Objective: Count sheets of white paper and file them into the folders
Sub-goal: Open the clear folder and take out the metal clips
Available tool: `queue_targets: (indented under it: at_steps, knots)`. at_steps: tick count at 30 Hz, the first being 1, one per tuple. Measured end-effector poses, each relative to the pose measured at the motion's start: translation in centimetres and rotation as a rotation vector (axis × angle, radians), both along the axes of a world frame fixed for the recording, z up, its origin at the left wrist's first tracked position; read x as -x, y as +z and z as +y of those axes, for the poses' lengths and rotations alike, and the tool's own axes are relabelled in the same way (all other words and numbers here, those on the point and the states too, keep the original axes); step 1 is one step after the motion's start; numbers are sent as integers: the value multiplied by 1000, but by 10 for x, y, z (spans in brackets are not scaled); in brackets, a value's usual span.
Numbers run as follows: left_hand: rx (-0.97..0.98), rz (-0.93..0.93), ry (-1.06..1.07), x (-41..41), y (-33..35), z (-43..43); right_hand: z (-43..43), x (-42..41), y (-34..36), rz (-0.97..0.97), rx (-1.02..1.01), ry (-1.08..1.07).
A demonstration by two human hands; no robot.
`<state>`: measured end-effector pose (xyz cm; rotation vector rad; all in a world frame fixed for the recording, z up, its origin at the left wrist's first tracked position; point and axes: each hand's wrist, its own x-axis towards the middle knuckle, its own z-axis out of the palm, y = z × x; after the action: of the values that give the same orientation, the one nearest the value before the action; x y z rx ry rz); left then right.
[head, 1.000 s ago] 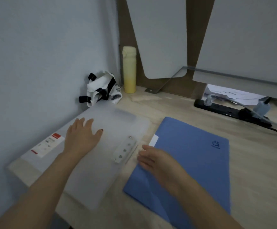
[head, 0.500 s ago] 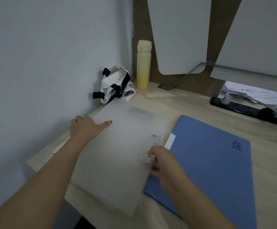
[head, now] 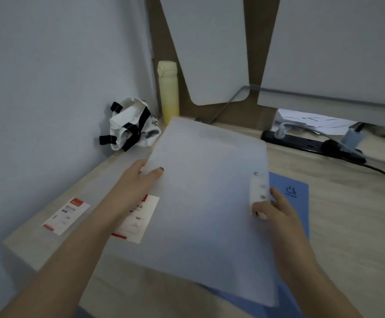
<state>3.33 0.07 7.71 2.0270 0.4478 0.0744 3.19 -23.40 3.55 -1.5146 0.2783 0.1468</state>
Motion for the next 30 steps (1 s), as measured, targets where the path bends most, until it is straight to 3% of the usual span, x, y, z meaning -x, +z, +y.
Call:
queue_targets:
  at_steps: [4, 8, 13, 16, 19, 21, 23, 26, 30]
  knots:
    - [110, -57, -110, -17, -14, -69, -60, 7, 4, -31, 21, -139]
    - [214, -2, -234, -24, -40, -138, -121, 23, -6, 19, 29, -287]
    - [189, 73, -352, -18, -68, -181, -158, 41, -15, 35, 56, -315]
    - [35, 99, -395, -11, -73, -183, -164, 41, 2, 6, -6, -271]
    - [192, 207, -472, -8, -59, -175, -175, 34, 22, -98, -238, -196]
    - [331, 241, -494, -11, -41, -166, -171, 24, 36, -189, -284, -78]
    - [442, 213, -510, -17, -17, -159, -151, 9, 48, -236, -287, -26]
    - [552, 201, -513, -33, 18, -143, -108, -4, 59, -333, -136, 68]
    - [554, 154, -668, -40, 71, -116, -43, 4, 54, -458, -3, 315]
